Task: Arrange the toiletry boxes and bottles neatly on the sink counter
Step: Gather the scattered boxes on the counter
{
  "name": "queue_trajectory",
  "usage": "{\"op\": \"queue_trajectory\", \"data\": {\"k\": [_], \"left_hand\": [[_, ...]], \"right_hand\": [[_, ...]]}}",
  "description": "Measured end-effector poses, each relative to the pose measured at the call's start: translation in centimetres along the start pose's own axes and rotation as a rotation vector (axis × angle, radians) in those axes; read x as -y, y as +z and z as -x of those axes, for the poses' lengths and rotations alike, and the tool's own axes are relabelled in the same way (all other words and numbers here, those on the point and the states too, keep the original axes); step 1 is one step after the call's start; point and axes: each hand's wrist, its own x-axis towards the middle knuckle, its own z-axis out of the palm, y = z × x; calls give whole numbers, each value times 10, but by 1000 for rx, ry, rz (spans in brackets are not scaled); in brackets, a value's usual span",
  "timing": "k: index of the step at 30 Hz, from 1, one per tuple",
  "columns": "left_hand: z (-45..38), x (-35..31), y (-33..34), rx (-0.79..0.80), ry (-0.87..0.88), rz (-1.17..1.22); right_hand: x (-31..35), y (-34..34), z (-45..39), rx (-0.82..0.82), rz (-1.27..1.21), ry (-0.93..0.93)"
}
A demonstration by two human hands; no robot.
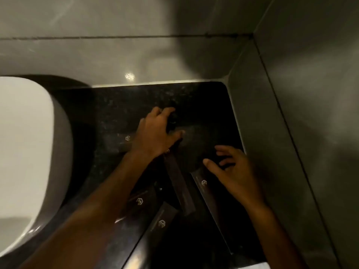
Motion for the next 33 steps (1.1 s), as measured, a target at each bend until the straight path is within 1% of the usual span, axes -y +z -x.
{"op": "queue_trajectory", "data": {"k": [5,7,9,12,15,19,22,25,27,29,31,33], "left_hand": [[-7,-5,12,-12,-34,51],[-2,-10,15,-9,2,48],[10,-15,21,-9,62,-9],[27,-24,32,-21,128,-119],[37,-27,39,-3,145,-225],[40,-30,40,-4,132,-257],[44,-31,33,6,110,-223],[75,-32,17,-94,-36,-100],[115,-38,10,-138,-132,-70],[153,-47,13,-66,-195,-59],[177,-55,21,58,-223,-68],[187,-60,28,130,-235,-88]], "right_hand": [[7,16,-16,-29,139,-125],[8,21,-19,-71,146,-185],[8,25,-21,-134,149,-221],[10,31,-27,-210,168,-241],[8,38,-31,-194,154,-236],[9,41,-30,-180,129,-220],[15,32,-17,-162,124,-200],[12,8,23,-242,110,-150],[3,-4,63,-217,165,-79],[-10,-6,101,-126,235,14],[-23,-3,127,-34,306,109],[-33,2,140,9,374,151]]}}
